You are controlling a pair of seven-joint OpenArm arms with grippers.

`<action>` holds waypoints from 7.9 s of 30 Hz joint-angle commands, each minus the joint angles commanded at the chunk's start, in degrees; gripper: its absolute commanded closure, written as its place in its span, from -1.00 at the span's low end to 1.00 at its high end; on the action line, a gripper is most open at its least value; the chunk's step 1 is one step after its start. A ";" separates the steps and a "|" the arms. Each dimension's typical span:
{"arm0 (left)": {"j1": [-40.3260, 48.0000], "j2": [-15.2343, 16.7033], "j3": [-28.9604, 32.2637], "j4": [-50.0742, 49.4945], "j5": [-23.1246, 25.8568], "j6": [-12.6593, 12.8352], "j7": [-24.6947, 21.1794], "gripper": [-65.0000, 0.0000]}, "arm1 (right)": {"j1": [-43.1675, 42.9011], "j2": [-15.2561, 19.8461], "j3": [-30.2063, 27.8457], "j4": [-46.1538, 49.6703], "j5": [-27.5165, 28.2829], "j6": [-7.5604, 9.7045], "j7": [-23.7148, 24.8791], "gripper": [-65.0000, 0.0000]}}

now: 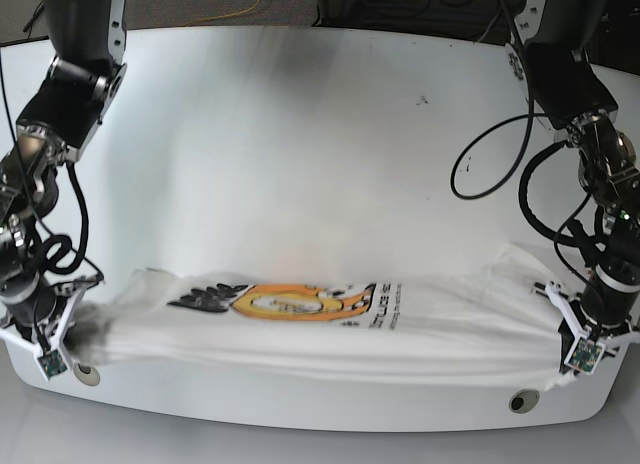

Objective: Layout the t-shirt on the table in an organized manner, then fold the t-shirt properly
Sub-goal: 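Drag the held shirt edges back across the table with both grippers, then open both grippers and release the shirt, then lower both grippers onto the shirt near the yellow patch and grasp, then pull the grasped fabric with both grippers toward the robot, smoothing it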

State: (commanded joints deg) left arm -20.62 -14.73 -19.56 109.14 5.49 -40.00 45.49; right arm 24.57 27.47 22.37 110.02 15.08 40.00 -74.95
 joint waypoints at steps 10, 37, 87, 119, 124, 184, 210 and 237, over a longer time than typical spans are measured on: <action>14.95 0.09 -2.46 0.44 0.09 0.00 4.04 1.00 | -15.82 -2.29 6.33 1.58 7.30 0.00 0.00 1.00; 41.58 1.23 -8.00 0.53 0.18 0.00 4.04 1.00 | -40.18 -2.29 5.98 1.58 12.31 0.00 0.00 0.99; 32.35 -3.87 -10.90 0.44 2.81 0.00 -3.08 -0.35 | -29.36 0.00 6.51 2.20 12.40 0.00 -1.85 -0.65; 26.11 3.08 -3.52 -5.71 2.90 0.00 -19.16 1.00 | -15.12 -8.53 3.25 -16.70 11.78 0.00 12.04 -0.65; 26.11 2.99 -3.60 -9.14 2.90 4.18 -19.87 1.00 | -14.59 -8.79 3.16 -19.16 8.62 0.00 13.80 -0.64; 26.99 2.29 8.70 -27.60 14.95 3.38 -19.69 1.00 | -36.75 -8.09 -1.14 -23.21 -6.51 0.00 32.70 1.00; 30.42 2.20 4.22 -22.77 18.64 0.00 -19.78 1.00 | -39.56 -10.81 1.32 -20.04 -7.03 0.00 32.70 1.00; 11.25 2.20 8.79 -40.79 18.64 0.00 -20.04 1.00 | -22.33 -5.98 1.23 -39.12 -7.21 0.00 32.97 1.00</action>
State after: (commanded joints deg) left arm -9.36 -12.53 -10.77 68.35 24.13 -40.00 25.45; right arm 2.24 21.49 23.60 70.90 7.87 40.00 -41.98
